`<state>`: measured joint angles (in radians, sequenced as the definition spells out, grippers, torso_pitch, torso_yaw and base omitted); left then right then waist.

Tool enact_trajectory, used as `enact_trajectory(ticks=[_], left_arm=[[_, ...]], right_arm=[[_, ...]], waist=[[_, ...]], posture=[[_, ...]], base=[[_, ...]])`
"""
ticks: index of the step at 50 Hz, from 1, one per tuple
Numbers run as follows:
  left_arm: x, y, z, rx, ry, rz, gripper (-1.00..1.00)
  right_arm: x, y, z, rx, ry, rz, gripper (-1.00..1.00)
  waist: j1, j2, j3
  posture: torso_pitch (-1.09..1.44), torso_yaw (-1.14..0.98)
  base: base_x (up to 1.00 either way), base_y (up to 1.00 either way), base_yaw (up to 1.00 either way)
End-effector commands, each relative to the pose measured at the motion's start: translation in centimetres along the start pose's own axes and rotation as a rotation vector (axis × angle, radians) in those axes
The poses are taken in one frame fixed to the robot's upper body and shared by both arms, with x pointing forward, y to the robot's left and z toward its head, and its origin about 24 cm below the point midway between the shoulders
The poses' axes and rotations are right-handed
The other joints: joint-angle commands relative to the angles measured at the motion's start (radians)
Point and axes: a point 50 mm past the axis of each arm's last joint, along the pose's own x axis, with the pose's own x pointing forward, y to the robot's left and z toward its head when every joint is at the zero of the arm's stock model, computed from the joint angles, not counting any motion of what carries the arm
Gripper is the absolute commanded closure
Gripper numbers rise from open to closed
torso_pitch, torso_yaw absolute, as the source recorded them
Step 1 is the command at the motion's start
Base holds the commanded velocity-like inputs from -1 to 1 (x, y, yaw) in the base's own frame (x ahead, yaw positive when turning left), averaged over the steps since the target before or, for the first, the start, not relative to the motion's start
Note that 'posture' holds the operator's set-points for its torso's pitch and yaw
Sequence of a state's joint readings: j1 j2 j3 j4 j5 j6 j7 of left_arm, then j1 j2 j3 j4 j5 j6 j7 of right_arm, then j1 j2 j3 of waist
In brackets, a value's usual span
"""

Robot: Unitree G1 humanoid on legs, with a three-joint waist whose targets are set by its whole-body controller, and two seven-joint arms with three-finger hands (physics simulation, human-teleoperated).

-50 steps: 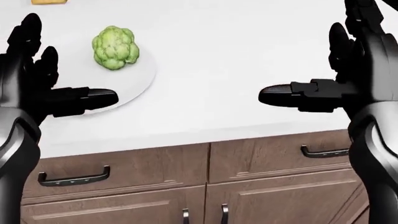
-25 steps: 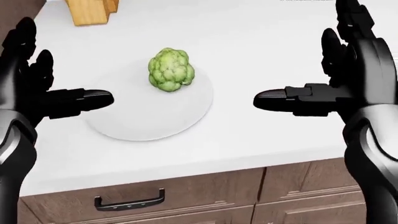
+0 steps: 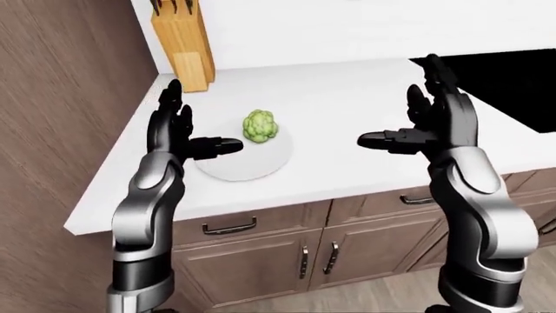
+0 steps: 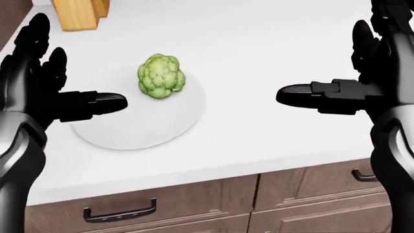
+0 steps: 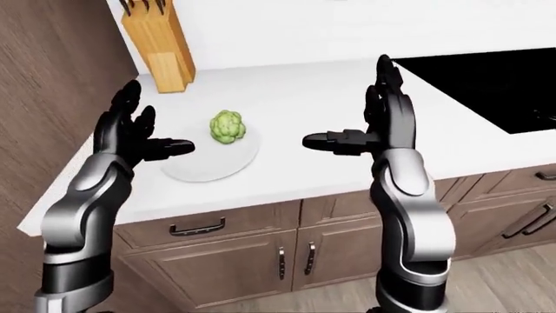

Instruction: Place the broccoli on the rack of the oven.

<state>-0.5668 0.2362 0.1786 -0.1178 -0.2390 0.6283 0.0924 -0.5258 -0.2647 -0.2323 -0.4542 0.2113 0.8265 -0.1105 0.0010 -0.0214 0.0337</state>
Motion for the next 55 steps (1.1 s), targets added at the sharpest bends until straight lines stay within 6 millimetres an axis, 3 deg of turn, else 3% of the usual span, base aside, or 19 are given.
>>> enact_trajectory(ticks=[1,5,7,8,10,16,18,20,29,31,33,34,36,42,44,46,48,53,55], left_arm=[[-0.19,0.27,2.38,0.003,-0.107,0.014,-1.00],[-0.18,0.33,2.29,0.003,-0.107,0.014,-1.00],[-0.25,0.31,2.48,0.002,-0.108,0.014,-1.00],[-0.23,0.32,2.42,0.002,-0.108,0.014,-1.00],[-0.18,0.32,2.37,0.002,-0.108,0.014,-1.00],[-0.25,0.29,2.57,0.001,-0.109,0.014,-1.00],[-0.22,0.27,2.53,0.002,-0.109,0.014,-1.00],[-0.12,0.29,2.48,0.002,-0.110,0.014,-1.00],[-0.13,0.34,2.39,0.001,-0.110,0.015,-1.00],[-0.15,0.34,2.48,0.001,-0.111,0.015,-1.00],[-0.16,0.33,2.52,0.001,-0.110,0.015,-1.00],[-0.20,0.33,2.62,0.000,-0.112,0.015,-1.00],[-0.11,0.37,2.43,0.000,-0.111,0.016,-1.00],[-0.14,0.32,2.54,0.000,-0.111,0.015,-1.00],[-0.19,0.30,2.60,0.000,-0.111,0.015,-1.00],[-0.18,0.33,2.57,0.000,-0.110,0.016,-1.00],[-0.25,0.30,2.67,-0.001,-0.111,0.015,-1.00],[-0.14,0.37,2.53,-0.001,-0.112,0.016,-1.00],[-0.19,0.31,2.59,0.000,-0.111,0.016,-1.00]], right_arm=[[-0.11,0.41,1.48,0.004,-0.082,0.023,-1.00],[-0.16,0.52,1.55,0.001,-0.081,0.024,-1.00],[-0.24,0.53,1.65,0.001,-0.082,0.025,-1.00],[-0.23,0.49,1.63,0.001,-0.082,0.024,-1.00],[-0.17,0.46,1.58,0.002,-0.082,0.023,-1.00],[-0.18,0.44,1.66,0.001,-0.084,0.023,-1.00],[-0.17,0.42,1.70,0.001,-0.085,0.023,-1.00],[-0.12,0.40,1.69,0.001,-0.086,0.022,-1.00],[-0.11,0.44,1.63,-0.001,-0.087,0.022,-1.00],[-0.20,0.41,1.73,0.000,-0.088,0.021,-1.00],[-0.21,0.41,1.74,-0.001,-0.087,0.021,-1.00],[-0.22,0.45,1.77,-0.001,-0.088,0.022,-1.00],[-0.20,0.39,1.81,0.000,-0.088,0.020,-1.00],[-0.16,0.38,1.75,-0.002,-0.087,0.020,-1.00],[-0.21,0.48,1.77,-0.001,-0.084,0.022,-1.00],[-0.09,0.46,1.61,-0.004,-0.079,0.018,-1.00],[-0.10,0.41,1.67,-0.005,-0.078,0.011,-1.00],[0.01,0.50,1.48,-0.003,-0.072,0.015,-1.00],[0.02,0.50,1.47,-0.002,-0.074,0.016,-1.00]], waist=[[0.006,-0.003,-0.014],[-0.004,0.052,-0.014],[-0.009,0.111,-0.028],[0.001,0.070,-0.019],[0.001,0.085,-0.015],[0.008,0.032,-0.009],[0.012,0.002,-0.009],[0.014,-0.055,-0.025],[0.002,0.015,-0.007],[-0.003,0.046,-0.007],[-0.008,0.107,-0.024],[-0.004,0.088,-0.024],[-0.002,0.090,-0.015],[0.008,0.035,-0.016],[0.013,0.003,-0.017],[0.020,-0.054,-0.014],[0.023,-0.022,-0.021],[0.010,0.009,-0.026],[0.005,0.014,-0.047]], posture=[[0.00,0.00],[0.00,0.00],[0.00,0.00],[0.00,0.00],[0.00,0.00],[0.00,0.00],[0.00,0.00],[0.00,0.00],[0.00,0.00],[0.00,0.00],[0.00,0.00],[0.00,0.00],[0.00,0.00],[0.00,0.00],[0.00,0.00],[0.00,0.00],[0.00,0.00],[0.00,0.00],[0.00,0.00]], base=[[0.12,0.00,0.00],[0.13,0.00,0.00],[0.13,0.00,0.00],[0.12,0.00,0.00],[0.14,0.00,0.00],[0.15,0.00,0.00],[0.16,0.00,0.00],[0.16,0.00,0.00],[0.15,0.00,0.00],[0.16,0.00,0.00],[0.16,0.00,0.00],[0.16,0.00,0.00],[0.16,0.00,0.00],[0.16,0.00,0.00],[0.15,0.00,0.00],[0.08,0.00,0.00],[0.00,0.00,0.00],[0.00,0.00,0.00],[-0.21,0.00,0.00]])
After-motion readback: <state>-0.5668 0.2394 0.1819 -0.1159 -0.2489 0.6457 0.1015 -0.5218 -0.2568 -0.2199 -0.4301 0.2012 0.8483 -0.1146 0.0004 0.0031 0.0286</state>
